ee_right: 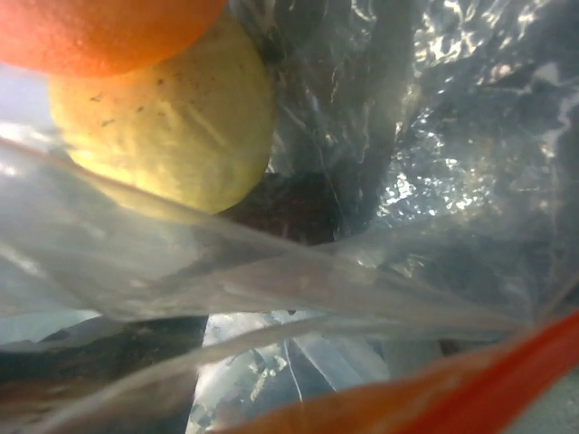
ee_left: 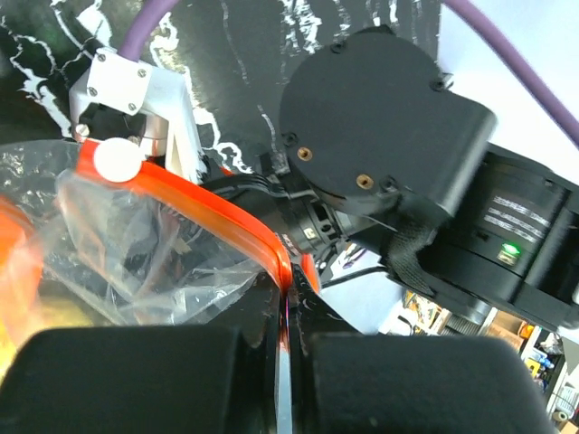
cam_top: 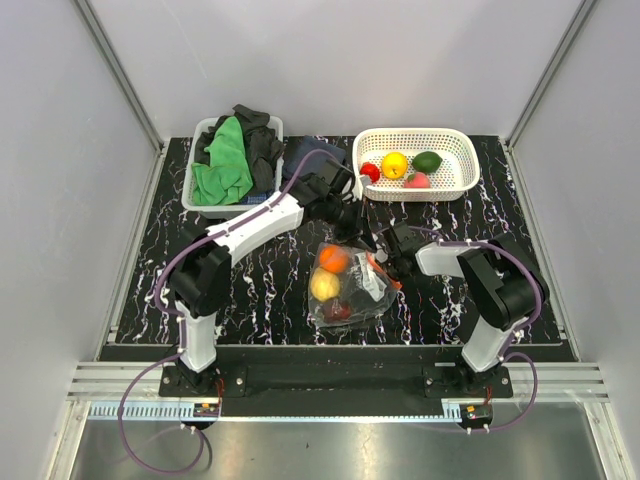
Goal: Open the zip-top bag and remove the fake food
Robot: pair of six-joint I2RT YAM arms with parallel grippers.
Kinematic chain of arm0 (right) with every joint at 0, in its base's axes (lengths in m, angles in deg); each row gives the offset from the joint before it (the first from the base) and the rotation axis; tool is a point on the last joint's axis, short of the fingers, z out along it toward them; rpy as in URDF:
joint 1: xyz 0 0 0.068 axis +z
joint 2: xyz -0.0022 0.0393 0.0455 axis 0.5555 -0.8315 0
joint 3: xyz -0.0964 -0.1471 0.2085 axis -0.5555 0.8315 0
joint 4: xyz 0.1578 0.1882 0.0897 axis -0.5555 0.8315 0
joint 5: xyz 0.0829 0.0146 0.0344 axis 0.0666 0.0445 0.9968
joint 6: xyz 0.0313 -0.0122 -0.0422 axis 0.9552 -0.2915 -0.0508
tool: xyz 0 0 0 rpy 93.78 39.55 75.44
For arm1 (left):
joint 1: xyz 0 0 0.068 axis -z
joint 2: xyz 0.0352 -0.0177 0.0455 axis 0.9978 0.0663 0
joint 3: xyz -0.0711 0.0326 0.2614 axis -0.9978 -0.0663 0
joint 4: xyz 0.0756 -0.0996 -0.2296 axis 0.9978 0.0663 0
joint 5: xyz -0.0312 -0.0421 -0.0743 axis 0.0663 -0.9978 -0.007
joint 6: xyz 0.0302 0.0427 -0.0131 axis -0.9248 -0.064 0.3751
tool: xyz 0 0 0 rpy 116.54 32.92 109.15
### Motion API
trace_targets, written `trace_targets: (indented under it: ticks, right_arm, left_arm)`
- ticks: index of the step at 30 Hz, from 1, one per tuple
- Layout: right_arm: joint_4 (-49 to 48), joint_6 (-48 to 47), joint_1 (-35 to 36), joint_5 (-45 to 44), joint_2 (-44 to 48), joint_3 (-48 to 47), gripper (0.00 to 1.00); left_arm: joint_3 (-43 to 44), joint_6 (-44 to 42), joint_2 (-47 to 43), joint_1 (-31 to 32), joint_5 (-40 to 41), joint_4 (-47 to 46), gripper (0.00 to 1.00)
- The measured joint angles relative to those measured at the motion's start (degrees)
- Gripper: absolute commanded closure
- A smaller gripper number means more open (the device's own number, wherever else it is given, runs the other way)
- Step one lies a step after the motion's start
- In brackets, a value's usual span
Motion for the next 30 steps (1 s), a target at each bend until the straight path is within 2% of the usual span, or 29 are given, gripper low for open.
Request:
trace_targets:
  ticks: [3, 7, 12, 16, 21, 25, 28, 30]
  right_arm:
    - [-0.96, 0.07, 0.59, 0.48, -0.63, 0.15, 0.19]
    - [-2.25, 0.09, 1.57, 1.49, -0.59, 0.72, 0.13]
    - [-2.58, 0.24, 2.19, 1.60, 2.43, 1.60, 0.14]
    - [-1.36, 1.20, 2.27, -1.73, 5.68, 1.55, 0.14]
    - [6.86, 1.09, 2.14, -10.86, 9.16, -1.99, 0.12]
    - [18.60, -2.10, 1.92, -20.04, 14.08, -10.19, 0.11]
    - [26.80, -5.44, 1.88, -25.73, 15.23, -17.62, 0.11]
    - [30.62, -7.43, 1.92, -27.85, 14.82, -20.31, 0.11]
  left_arm:
    - [-1.60, -0.46, 0.33, -0.02, 0.15, -0.87, 1.00]
    - [-3.93, -1.38, 0.24, -0.04, 0.66, -0.94, 1.00]
    - [-4.39, -1.70, -1.25, -0.07, 0.61, 0.11, 1.00]
    - [-2.19, -1.25, -1.60, -0.07, -0.48, 0.59, 1.00]
    - [3.21, 0.52, -1.60, -0.07, -2.80, 1.27, 1.00]
    - [6.60, 1.70, -1.75, -0.15, -4.74, 0.48, 1.00]
    - [5.44, 1.79, -3.65, -0.57, -5.05, -1.16, 1.00]
    - [1.27, 1.49, -7.08, -1.40, -6.12, -3.82, 1.00]
